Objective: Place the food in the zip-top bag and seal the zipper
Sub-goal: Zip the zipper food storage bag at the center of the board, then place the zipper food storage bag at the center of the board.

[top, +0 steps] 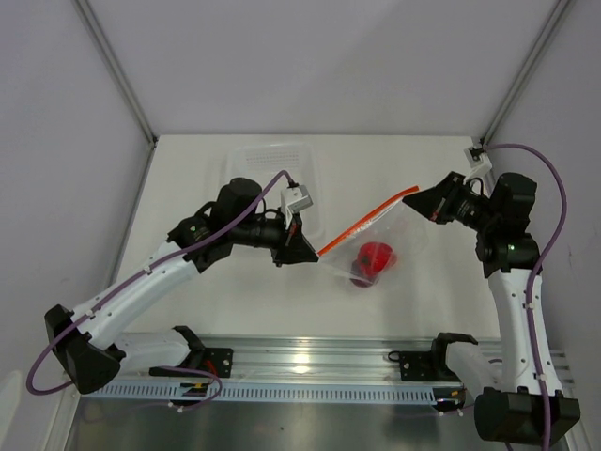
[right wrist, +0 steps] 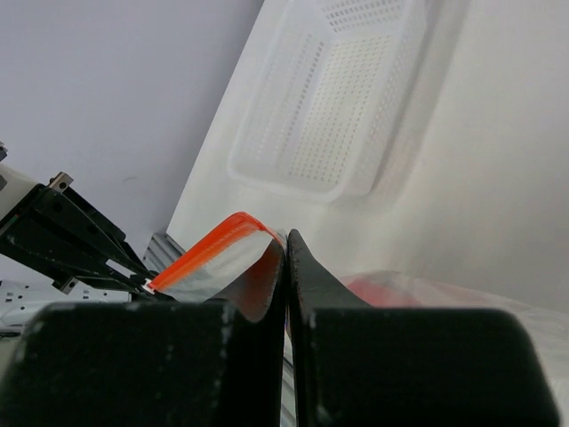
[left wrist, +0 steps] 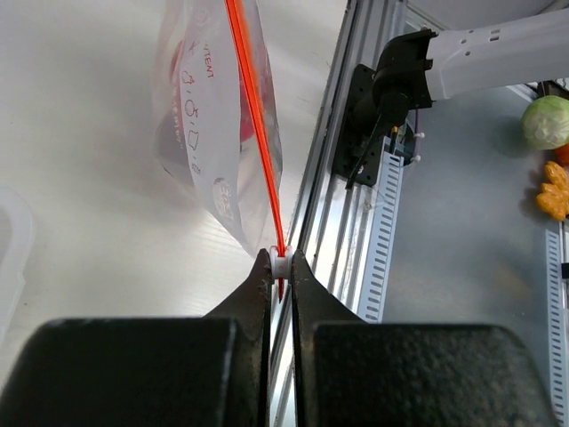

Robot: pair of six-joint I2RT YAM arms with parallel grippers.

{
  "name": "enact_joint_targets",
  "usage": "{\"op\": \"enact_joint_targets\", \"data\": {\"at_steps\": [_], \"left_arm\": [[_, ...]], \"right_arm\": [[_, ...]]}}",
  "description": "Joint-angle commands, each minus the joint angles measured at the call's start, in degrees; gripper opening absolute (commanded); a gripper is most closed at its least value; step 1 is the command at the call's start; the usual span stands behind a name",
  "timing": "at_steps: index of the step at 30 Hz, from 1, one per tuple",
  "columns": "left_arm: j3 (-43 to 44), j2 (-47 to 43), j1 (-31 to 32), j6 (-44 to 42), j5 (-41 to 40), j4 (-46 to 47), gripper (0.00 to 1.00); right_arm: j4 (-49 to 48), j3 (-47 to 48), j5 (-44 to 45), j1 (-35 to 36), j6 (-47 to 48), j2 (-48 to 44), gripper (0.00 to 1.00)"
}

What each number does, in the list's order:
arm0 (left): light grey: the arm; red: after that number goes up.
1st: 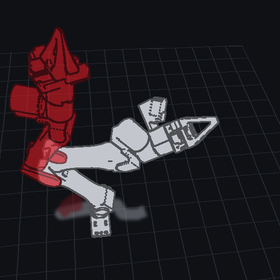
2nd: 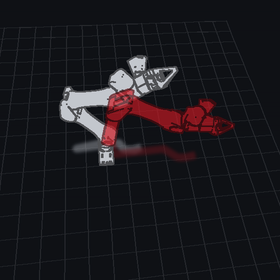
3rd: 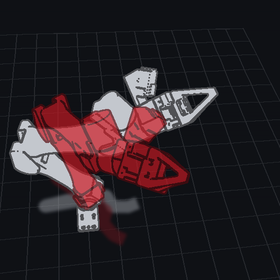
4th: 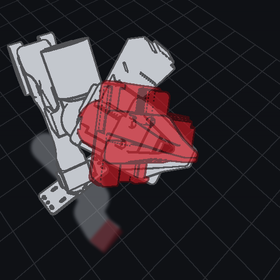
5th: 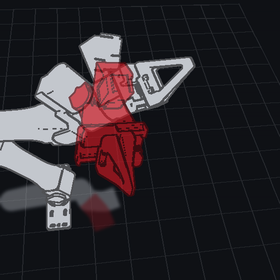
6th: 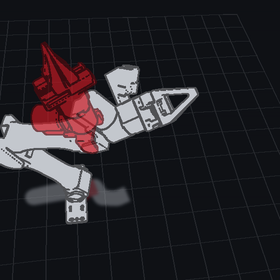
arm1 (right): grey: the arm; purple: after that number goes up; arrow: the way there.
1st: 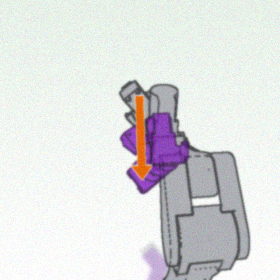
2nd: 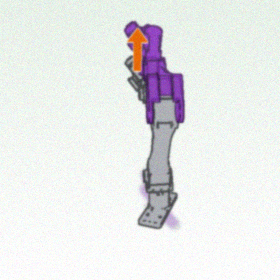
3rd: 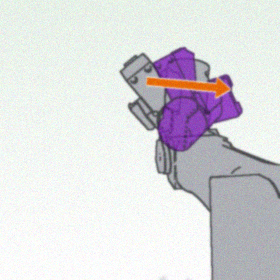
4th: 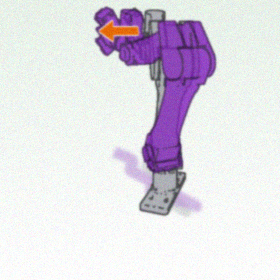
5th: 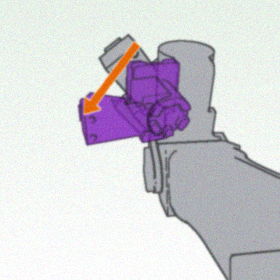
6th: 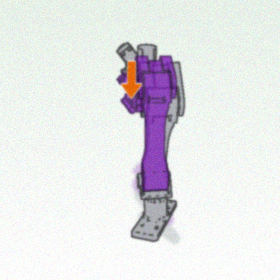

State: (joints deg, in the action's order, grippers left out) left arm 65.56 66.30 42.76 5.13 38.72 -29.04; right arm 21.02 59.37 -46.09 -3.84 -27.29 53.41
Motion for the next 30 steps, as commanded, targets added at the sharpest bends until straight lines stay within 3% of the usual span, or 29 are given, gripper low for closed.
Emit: {"op": "enact_joint_targets", "data": {"at_steps": [1, 20, 30], "left_arm": [[-0.4, -2.0, -0.5, 0.5, 0.4, -2.9, 0.01], [3.8, 3.4, 0.4, 6.8, -2.8, 1.8, 0.01], [11.1, 11.5, 3.4, 9.1, -7.2, 2.6, 0.01]], "right_arm": [[-3.6, 2.0, 2.1, -3.5, -1.4, -0.5, 0.0], [6.1, -5.0, -0.1, -4.2, 2.2, -3.3, 0.0], [12.2, -5.6, 7.0, -2.1, 1.9, -5.1, 0.0]]}}
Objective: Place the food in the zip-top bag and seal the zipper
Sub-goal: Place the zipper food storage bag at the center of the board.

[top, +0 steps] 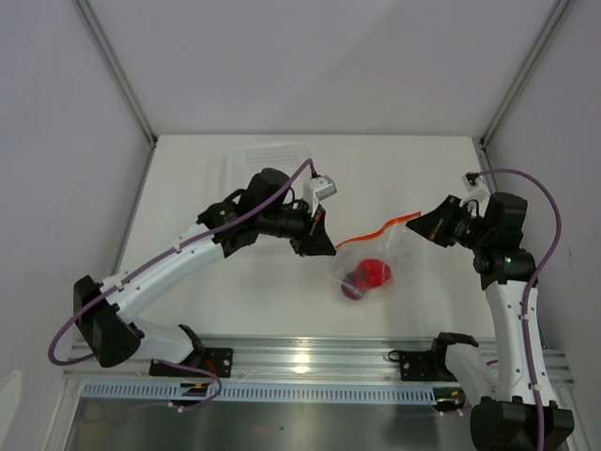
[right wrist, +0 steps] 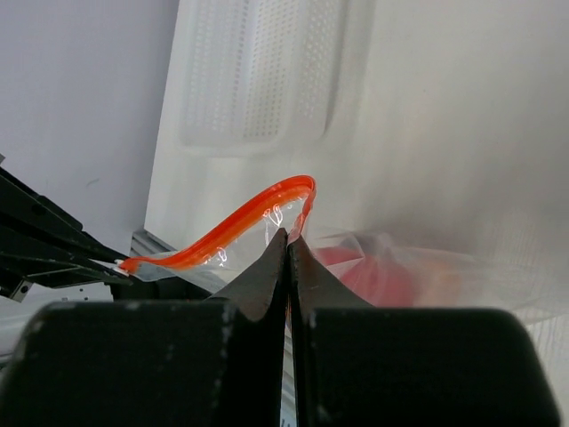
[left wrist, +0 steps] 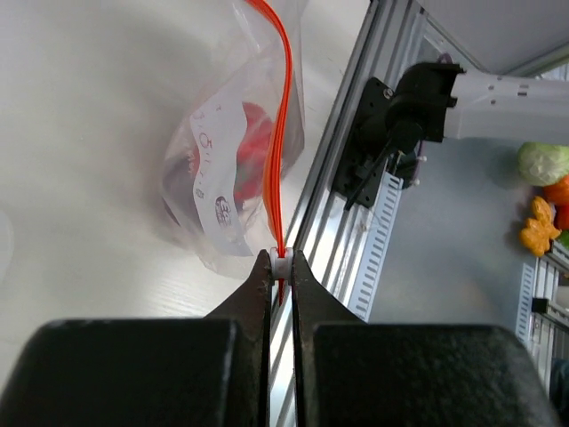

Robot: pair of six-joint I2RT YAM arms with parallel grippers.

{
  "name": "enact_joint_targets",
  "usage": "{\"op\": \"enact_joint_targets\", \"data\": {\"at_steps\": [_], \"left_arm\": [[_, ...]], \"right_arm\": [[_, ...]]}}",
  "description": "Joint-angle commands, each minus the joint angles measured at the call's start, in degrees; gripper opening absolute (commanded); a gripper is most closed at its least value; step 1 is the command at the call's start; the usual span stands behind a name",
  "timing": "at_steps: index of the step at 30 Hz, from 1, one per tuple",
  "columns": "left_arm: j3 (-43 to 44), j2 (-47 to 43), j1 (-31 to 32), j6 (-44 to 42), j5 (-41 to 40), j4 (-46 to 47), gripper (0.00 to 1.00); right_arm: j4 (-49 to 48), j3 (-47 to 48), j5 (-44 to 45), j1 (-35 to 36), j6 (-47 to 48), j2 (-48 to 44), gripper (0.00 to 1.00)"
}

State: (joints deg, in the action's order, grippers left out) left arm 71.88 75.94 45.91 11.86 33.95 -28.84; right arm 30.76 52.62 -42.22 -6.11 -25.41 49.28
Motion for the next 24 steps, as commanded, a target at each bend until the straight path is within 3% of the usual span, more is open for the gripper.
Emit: {"op": "enact_joint_targets", "data": {"at_steps": [1, 9, 24], "left_arm": [[5.5, 2.8, 0.1, 2.7, -3.1, 2.3, 0.01], [19.3, 13.2, 0.1, 5.2, -8.4, 0.0, 0.01], [28.1, 26.0, -1.2, 7.3, -8.1, 0.9, 0.01]], "right_arm": [[3.2, 1.3, 4.1, 0.0, -0.3, -0.8, 0.0], [5.7, 2.0, 10.0, -3.2, -1.0, 3.8, 0.0], [2.7, 4.5, 15.1, -8.0, -0.9, 12.7, 0.0]]}}
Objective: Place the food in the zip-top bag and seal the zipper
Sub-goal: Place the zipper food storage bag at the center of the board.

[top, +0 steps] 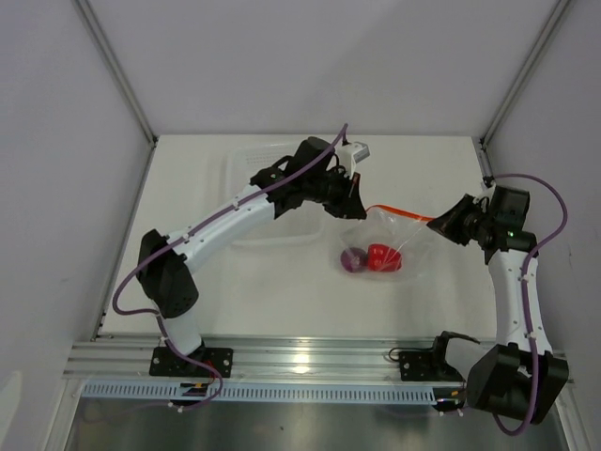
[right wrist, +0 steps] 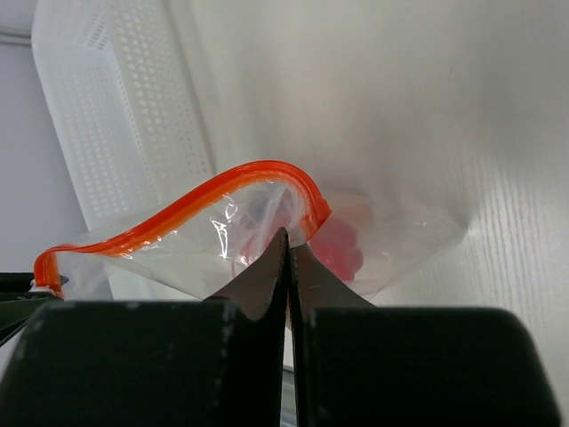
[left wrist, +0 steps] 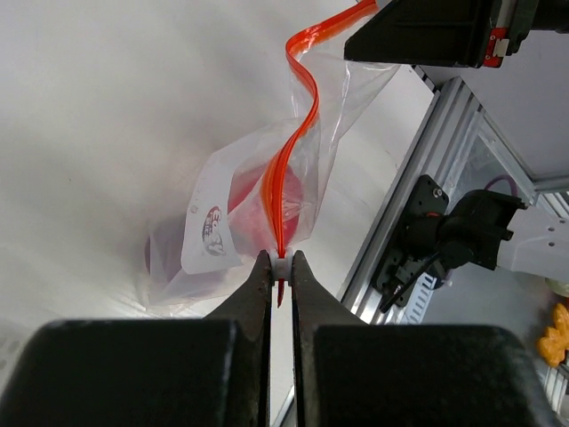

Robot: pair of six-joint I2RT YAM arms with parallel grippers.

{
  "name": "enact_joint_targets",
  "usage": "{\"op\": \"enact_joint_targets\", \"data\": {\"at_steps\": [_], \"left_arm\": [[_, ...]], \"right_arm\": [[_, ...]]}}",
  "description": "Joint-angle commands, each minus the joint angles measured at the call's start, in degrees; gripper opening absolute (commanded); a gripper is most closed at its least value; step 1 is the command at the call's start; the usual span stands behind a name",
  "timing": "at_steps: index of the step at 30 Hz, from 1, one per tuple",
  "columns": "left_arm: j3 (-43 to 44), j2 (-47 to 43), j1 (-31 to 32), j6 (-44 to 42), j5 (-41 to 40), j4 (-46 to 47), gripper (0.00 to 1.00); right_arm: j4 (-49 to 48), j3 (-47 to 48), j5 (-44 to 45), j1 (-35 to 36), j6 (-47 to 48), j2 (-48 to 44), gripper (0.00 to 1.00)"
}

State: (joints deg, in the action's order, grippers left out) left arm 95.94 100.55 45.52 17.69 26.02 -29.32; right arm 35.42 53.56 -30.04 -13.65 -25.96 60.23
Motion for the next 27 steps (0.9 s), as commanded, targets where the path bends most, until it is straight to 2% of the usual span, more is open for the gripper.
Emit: {"op": "enact_joint_targets", "data": {"at_steps": [1, 11, 22, 24, 25, 27], "left_arm": [[4.8, 1.8, -0.8, 1.6, -0.4, 1.5, 0.0], [11.6, 9.6, -3.9, 3.4, -0.6, 2.2, 0.01], [25.6, 22.2, -7.2, 4.9, 2.7, 3.1, 0.01], [26.6, 24.2, -7.6, 4.4, 5.3, 6.5, 0.09], [26.8, 24.5, -7.6, 3.6, 5.4, 7.3, 0.19], [28.3, 25.6, -7.7, 3.1, 4.2, 7.4, 0.29]], "right_arm": [[-2.0, 3.8, 3.4, -0.5, -0.3, 2.2, 0.0], [-8.2, 5.7, 4.8, -2.1, -0.3, 8.6, 0.0], [-18.1, 9.5, 5.5, -2.4, -0.9, 23.9, 0.0], [-19.3, 11.6, 5.6, -2.4, -0.3, 26.4, 0.0], [-19.8, 12.4, 5.8, -2.5, 0.4, 28.8, 0.0], [-20.3, 14.5, 6.6, -2.7, 1.0, 31.1, 0.0]]}}
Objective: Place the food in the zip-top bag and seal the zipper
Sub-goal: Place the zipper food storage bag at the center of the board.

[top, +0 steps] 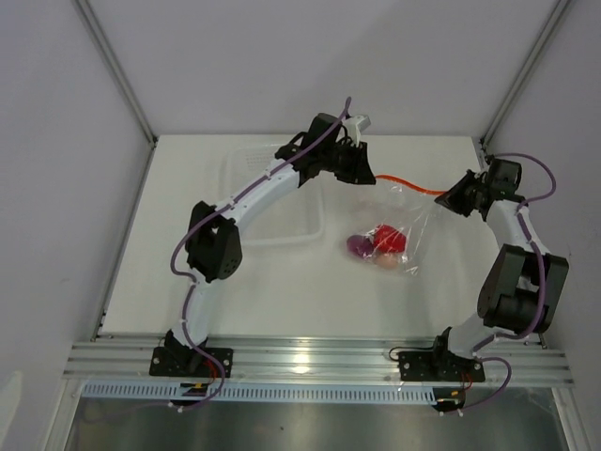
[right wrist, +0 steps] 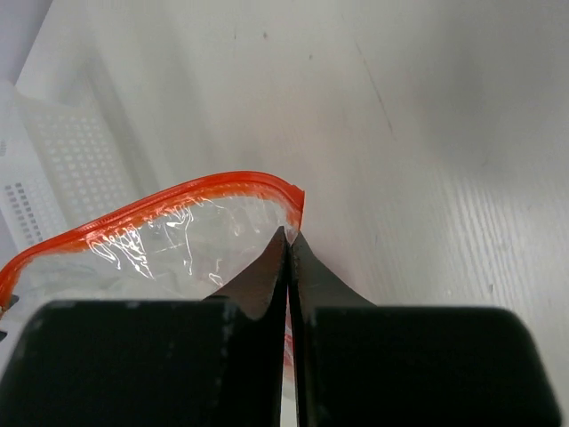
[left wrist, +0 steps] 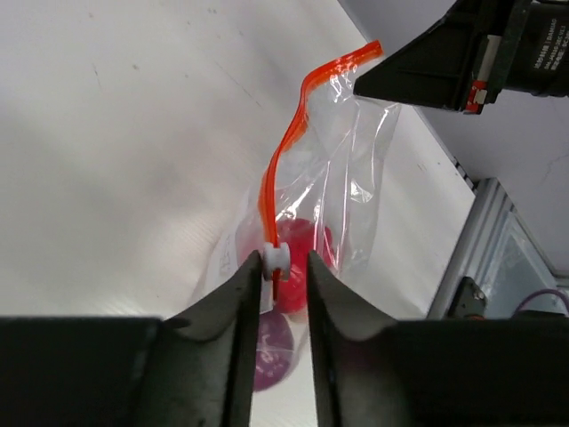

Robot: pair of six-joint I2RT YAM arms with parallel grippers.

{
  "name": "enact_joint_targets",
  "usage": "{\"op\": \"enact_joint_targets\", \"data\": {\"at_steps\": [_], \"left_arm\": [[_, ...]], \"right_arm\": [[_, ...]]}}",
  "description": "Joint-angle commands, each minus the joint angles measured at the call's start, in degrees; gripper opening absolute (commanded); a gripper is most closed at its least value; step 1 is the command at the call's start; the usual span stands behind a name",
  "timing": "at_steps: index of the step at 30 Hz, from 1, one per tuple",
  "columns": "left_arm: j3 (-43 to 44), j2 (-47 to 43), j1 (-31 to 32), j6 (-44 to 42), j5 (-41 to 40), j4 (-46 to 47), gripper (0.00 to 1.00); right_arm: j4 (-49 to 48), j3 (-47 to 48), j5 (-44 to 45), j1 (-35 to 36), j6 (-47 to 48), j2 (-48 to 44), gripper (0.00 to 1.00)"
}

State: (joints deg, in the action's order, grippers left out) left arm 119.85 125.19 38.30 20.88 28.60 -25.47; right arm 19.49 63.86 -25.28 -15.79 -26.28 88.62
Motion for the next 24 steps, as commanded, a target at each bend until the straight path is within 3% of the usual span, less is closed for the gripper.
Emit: {"op": "enact_joint_targets", "data": {"at_steps": [1, 5, 7, 12, 16, 24], "left_arm": [[4.5, 1.5, -0.7, -0.2, 1.2, 3.8, 0.33], [2.3, 0.9, -1.3, -0.9, 0.3, 7.6, 0.76], [1.4, -0.3, -1.2, -2.2, -1.2, 9.5, 0.91], [0.5, -5.1, -1.3, -4.3, -5.0, 10.1, 1.0], [-9.8, -13.7, -1.0, -3.3, -8.7, 13.3, 0.99], [-34.8, -35.5, 2.5, -1.0, -2.8, 20.5, 0.99]], "right_arm": [[-4.5, 5.1, 1.7, -0.6, 1.5, 3.9, 0.0], [-5.4, 8.1, 1.1, -1.1, 2.1, 9.6, 0.0], [-5.9, 9.1, 0.9, -1.3, 1.9, 10.8, 0.0], [-7.6, 9.5, 1.8, -1.7, 1.8, 13.6, 0.0], [-6.9, 10.7, 4.0, -1.8, 2.1, 16.4, 0.01], [-4.5, 15.4, 9.3, -1.7, 2.8, 21.6, 0.3]]}}
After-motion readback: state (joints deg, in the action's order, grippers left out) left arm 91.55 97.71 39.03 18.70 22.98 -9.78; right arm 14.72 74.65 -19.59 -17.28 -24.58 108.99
